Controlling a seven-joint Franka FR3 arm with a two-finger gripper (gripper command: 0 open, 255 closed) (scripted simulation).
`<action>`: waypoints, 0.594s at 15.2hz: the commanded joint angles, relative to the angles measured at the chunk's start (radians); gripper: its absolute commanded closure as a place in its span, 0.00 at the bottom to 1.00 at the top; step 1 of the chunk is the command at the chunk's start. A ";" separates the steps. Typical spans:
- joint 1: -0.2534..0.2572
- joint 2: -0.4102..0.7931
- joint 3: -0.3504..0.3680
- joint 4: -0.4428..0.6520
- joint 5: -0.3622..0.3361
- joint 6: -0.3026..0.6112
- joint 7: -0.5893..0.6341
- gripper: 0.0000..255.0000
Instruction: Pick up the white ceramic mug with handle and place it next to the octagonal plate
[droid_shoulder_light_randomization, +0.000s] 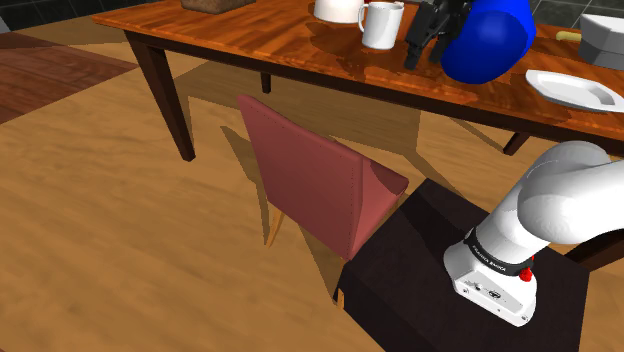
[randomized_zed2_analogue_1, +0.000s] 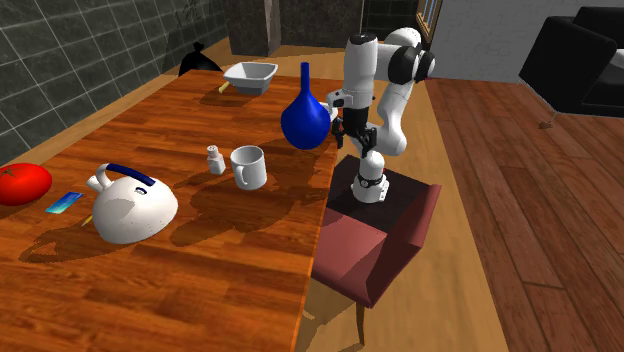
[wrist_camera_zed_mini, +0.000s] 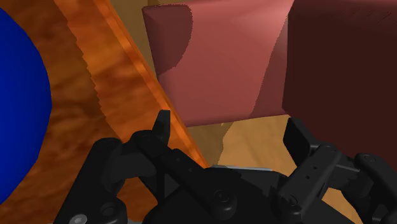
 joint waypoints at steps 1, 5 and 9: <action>0.000 0.000 0.000 0.000 0.000 0.000 0.000 0.00; -0.027 0.113 -0.056 0.085 -0.042 0.023 -0.060 0.00; -0.048 0.232 -0.109 0.186 -0.071 0.038 -0.118 0.00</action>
